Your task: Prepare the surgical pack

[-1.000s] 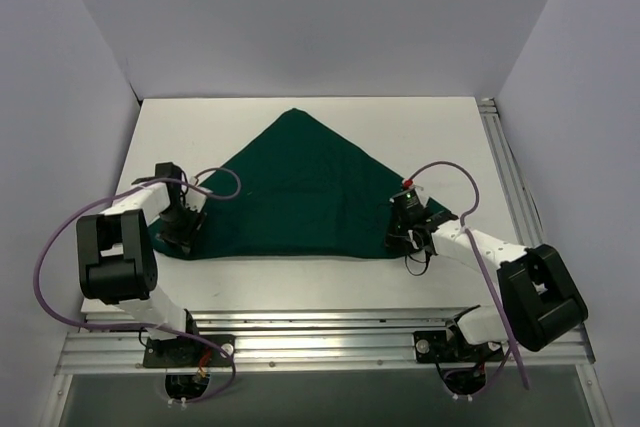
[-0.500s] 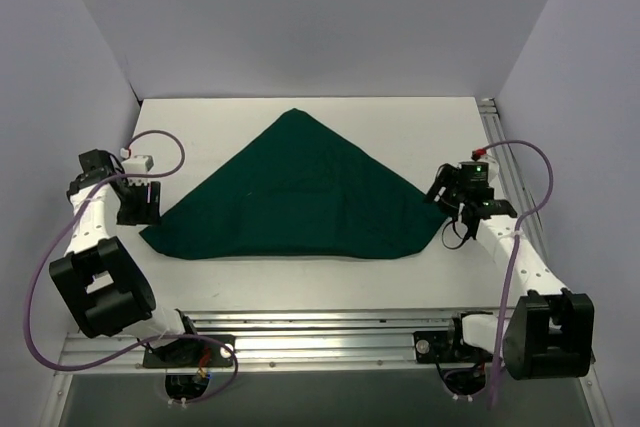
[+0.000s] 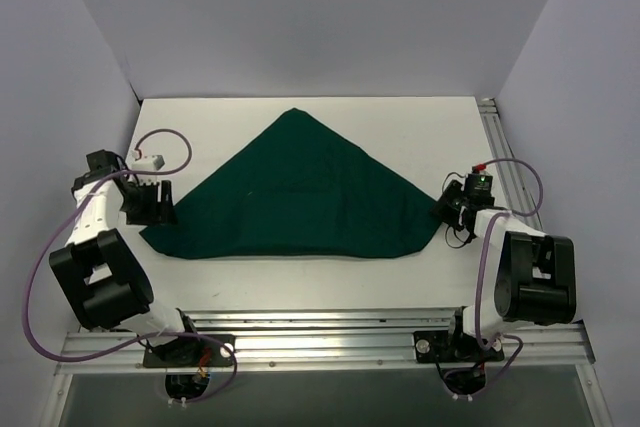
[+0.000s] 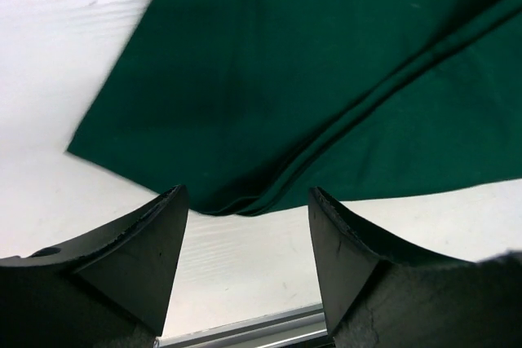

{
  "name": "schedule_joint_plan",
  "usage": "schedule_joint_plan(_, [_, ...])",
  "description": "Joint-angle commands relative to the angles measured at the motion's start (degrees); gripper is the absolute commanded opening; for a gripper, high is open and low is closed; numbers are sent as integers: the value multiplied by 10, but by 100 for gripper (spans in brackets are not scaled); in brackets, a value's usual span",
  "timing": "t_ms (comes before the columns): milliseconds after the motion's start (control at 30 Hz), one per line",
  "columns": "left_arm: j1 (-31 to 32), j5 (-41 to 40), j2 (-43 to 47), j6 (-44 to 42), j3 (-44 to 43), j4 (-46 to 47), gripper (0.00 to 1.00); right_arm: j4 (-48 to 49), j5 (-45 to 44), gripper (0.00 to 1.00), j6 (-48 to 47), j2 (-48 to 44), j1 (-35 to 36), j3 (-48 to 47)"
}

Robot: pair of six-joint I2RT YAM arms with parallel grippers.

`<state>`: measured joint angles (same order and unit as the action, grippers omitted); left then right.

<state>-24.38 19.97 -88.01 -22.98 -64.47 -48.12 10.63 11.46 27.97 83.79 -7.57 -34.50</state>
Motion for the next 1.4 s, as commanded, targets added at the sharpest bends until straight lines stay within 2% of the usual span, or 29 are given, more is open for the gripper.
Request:
schedule_joint_plan(0, [55, 56, 4, -4, -33, -39, 69, 20, 21, 37, -4, 22, -4, 29])
schedule_joint_plan(67, [99, 31, 5, -4, -25, -41, 69, 27, 20, 27, -4, 16, -4, 33])
schedule_joint_plan(100, [123, 20, 2, -7, -14, -40, 69, 26, 20, 16, -5, 9, -3, 33])
schedule_joint_plan(133, [171, 6, -6, -8, -7, -38, 69, 26, 21, 10, -7, 7, -3, 30])
schedule_joint_plan(200, [208, -39, -18, -3, 5, -26, 69, 14, 20, 0, -15, -5, -2, 24])
schedule_joint_plan(233, [230, -51, -32, 0, 7, -22, 69, 1, 18, 0, -18, -10, 3, 14])
schedule_joint_plan(333, [239, -63, -58, 6, 0, -13, 69, -26, 11, 0, -20, -45, 18, -16])
schedule_joint_plan(433, [272, -74, -93, 6, -13, -8, 69, -53, -27, 0, -7, -81, 73, -63])
schedule_joint_plan(467, [276, -79, -101, 7, -16, -8, 68, -59, -40, 0, -3, -92, 124, -78])
schedule_joint_plan(567, [293, -75, -126, 8, -26, -4, 68, -59, -72, 0, 34, -95, 192, -121])
schedule_joint_plan(600, [297, -74, -130, 8, -29, -3, 68, -55, -77, 0, 58, -93, 237, -131])
schedule_joint_plan(733, [304, -71, -150, 9, -37, 2, 68, 5, -106, 0, 122, -73, 350, -170])
schedule_joint_plan(933, [304, -62, -158, 7, -44, 20, 68, 115, -113, 0, 180, 36, 496, -252])
schedule_joint_plan(1033, [304, -56, -163, 7, -52, 25, 68, 155, -113, 0, 190, 114, 543, -306])
schedule_joint_plan(1167, [304, -49, -168, 7, -61, 27, 68, 199, -97, 0, 216, 204, 577, -372])
schedule_joint_plan(1367, [304, -41, -171, 8, -60, 36, 68, 221, -107, 0, 230, 263, 610, -435])
